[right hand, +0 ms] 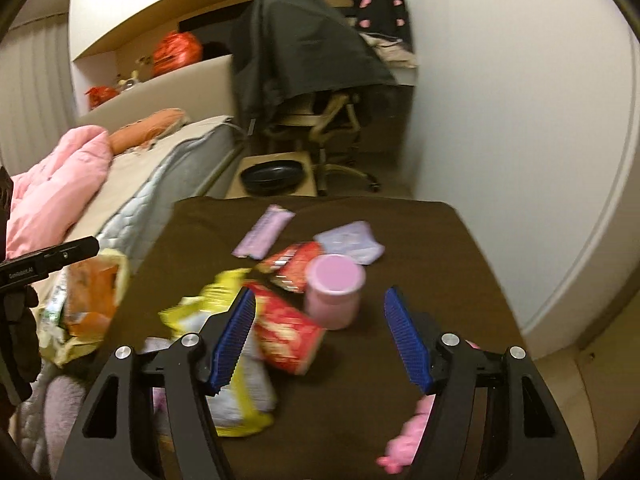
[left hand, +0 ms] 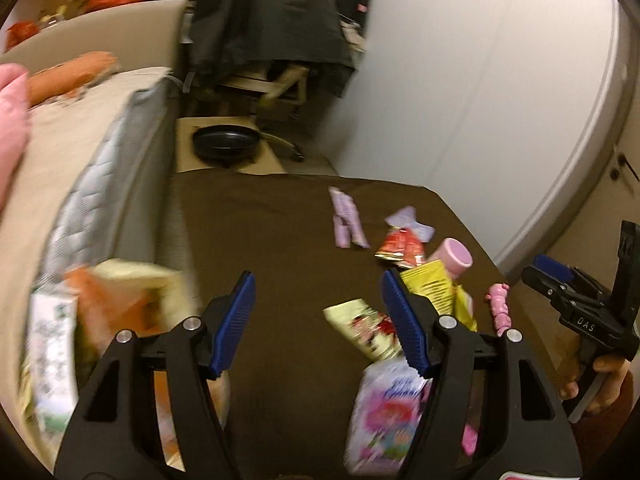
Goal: Collect trash
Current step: 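Grasp the pink candy wrapper with the left gripper while the right grasps the lilac packet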
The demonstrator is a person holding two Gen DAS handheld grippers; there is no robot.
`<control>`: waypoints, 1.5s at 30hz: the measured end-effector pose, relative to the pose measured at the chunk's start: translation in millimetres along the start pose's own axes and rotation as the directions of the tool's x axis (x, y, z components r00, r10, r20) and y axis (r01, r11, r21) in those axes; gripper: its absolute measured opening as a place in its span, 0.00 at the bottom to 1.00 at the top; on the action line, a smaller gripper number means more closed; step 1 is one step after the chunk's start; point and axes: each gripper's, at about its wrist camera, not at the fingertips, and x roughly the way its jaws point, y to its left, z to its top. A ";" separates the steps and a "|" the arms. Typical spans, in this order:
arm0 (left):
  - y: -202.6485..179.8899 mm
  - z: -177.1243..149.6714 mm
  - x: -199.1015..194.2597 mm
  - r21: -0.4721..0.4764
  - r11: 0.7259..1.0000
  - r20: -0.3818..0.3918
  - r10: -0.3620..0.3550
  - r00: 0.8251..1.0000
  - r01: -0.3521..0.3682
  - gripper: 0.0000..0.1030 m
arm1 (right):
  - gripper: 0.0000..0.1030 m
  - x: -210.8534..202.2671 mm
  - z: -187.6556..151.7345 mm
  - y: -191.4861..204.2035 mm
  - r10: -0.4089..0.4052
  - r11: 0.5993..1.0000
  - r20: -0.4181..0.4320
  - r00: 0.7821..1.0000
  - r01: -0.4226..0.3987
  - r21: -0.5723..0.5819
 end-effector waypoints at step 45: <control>-37.3 47.9 111.7 0.090 0.996 -0.158 0.041 0.987 -0.027 0.06 | 0.03 200.6 48.9 -61.2 0.180 0.980 -0.243 0.953 -0.152 0.129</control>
